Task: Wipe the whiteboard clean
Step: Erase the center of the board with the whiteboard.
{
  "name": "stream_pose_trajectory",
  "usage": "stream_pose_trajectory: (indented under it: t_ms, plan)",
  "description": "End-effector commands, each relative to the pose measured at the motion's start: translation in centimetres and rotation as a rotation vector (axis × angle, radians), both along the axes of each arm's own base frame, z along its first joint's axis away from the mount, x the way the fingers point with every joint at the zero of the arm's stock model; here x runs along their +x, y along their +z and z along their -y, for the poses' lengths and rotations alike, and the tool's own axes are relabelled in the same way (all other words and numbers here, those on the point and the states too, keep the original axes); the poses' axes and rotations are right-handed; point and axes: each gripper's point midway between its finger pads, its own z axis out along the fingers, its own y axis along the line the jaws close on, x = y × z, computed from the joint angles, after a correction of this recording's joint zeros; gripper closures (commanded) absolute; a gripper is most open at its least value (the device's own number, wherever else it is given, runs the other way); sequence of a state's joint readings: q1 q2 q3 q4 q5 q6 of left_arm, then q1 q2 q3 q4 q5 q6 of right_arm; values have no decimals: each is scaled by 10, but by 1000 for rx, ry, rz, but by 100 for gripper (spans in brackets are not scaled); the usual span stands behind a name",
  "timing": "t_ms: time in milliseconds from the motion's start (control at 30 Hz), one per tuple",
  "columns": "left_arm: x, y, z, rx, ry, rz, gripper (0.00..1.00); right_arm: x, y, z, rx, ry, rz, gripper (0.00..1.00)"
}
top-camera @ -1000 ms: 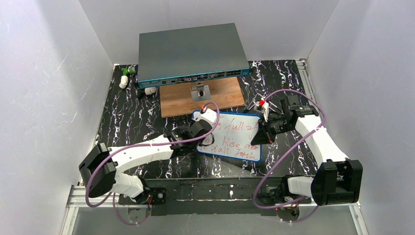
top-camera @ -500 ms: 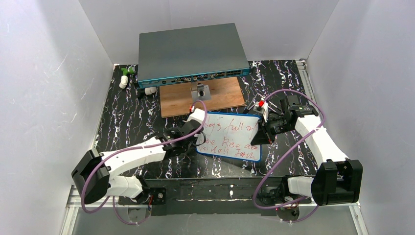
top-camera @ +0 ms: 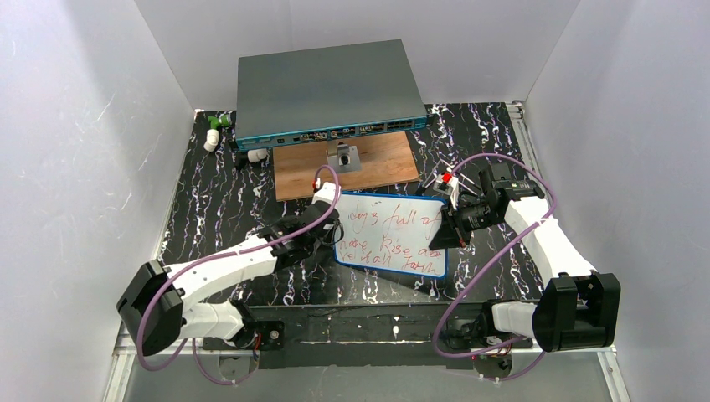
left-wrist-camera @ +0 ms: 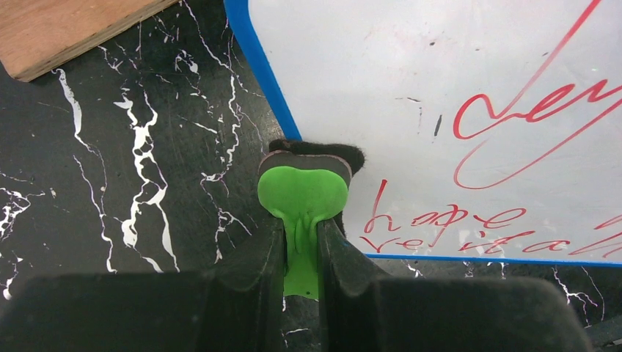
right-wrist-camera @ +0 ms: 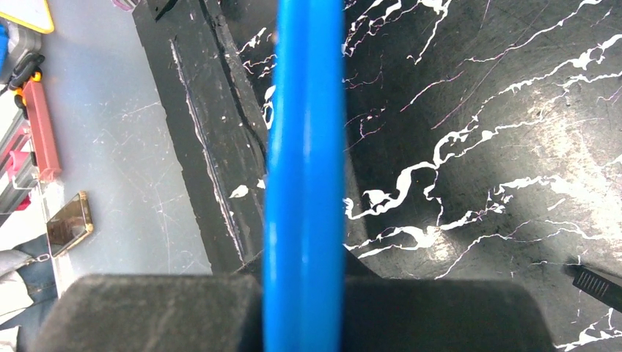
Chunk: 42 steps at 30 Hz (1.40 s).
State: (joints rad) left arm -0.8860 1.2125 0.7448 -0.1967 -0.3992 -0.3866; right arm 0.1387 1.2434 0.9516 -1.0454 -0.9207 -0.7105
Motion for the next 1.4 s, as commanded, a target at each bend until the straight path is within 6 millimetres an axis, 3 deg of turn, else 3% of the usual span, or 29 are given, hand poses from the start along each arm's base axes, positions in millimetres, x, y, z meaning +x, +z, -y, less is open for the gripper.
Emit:
stream_pose_trajectory:
  t_ms: [0, 200, 367, 467, 733, 967, 1100, 1367]
  plan:
    - [-6, -13, 8, 0, -24, -39, 100, -7, 11, -7, 45, 46, 23, 99]
    - [-16, -34, -9, 114, -5, -93, 100, -7, 11, -6, 45, 46, 22, 99]
    - [-21, -42, -11, 125, -5, -118, 100, -7, 12, -7, 46, 47, 24, 99]
    - [-14, -31, -10, 129, 0, -88, 100, -7, 11, -6, 45, 47, 22, 99]
    - [20, 24, 0, 89, -2, 36, 100, -7, 12, -6, 45, 47, 26, 99]
    - [33, 41, 16, 72, -48, 56, 100, -8, 12, -6, 45, 48, 29, 99]
    - [27, 40, 20, 58, -88, 42, 100, -8, 14, -7, 51, 50, 36, 99]
    - [-5, 39, 32, 36, -208, 78, 100, -7, 11, -7, 46, 50, 21, 99]
